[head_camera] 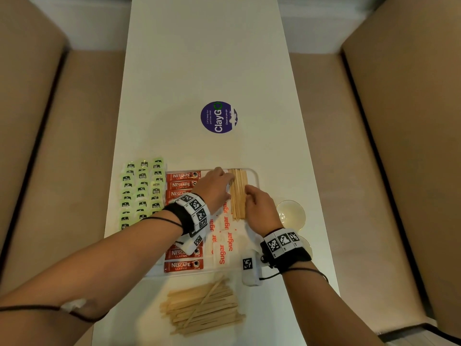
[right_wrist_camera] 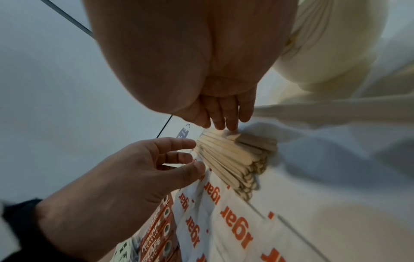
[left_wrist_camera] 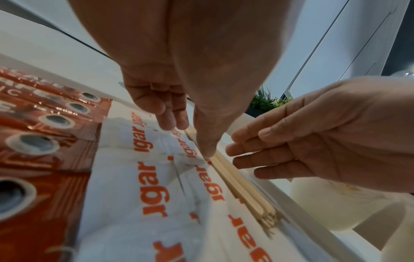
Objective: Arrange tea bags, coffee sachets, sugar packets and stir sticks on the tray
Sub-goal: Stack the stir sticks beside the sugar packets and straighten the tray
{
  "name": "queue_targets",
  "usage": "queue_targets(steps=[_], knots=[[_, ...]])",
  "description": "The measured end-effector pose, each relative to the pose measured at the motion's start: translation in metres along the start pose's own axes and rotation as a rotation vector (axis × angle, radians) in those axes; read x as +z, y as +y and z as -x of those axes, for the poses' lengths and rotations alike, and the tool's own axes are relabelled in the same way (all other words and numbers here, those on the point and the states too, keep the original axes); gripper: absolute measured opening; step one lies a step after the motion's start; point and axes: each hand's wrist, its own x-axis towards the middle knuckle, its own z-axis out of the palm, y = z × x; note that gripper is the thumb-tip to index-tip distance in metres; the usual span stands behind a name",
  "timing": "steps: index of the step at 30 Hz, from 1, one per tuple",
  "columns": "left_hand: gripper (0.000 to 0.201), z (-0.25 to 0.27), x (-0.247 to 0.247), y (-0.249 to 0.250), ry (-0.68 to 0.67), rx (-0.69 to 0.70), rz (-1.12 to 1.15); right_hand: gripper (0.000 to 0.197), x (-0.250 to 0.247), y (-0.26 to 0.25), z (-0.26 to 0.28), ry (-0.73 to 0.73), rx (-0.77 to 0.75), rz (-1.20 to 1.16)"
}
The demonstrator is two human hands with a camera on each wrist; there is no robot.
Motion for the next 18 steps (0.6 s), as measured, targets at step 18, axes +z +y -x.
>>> queue_targets(steps=[18], knots=[[0.061,0.003,0.012,-0.011,-0.004,0.136,-0.080,0.042,0.019,0.018,0.080,-0.221,-0.262,0.440]])
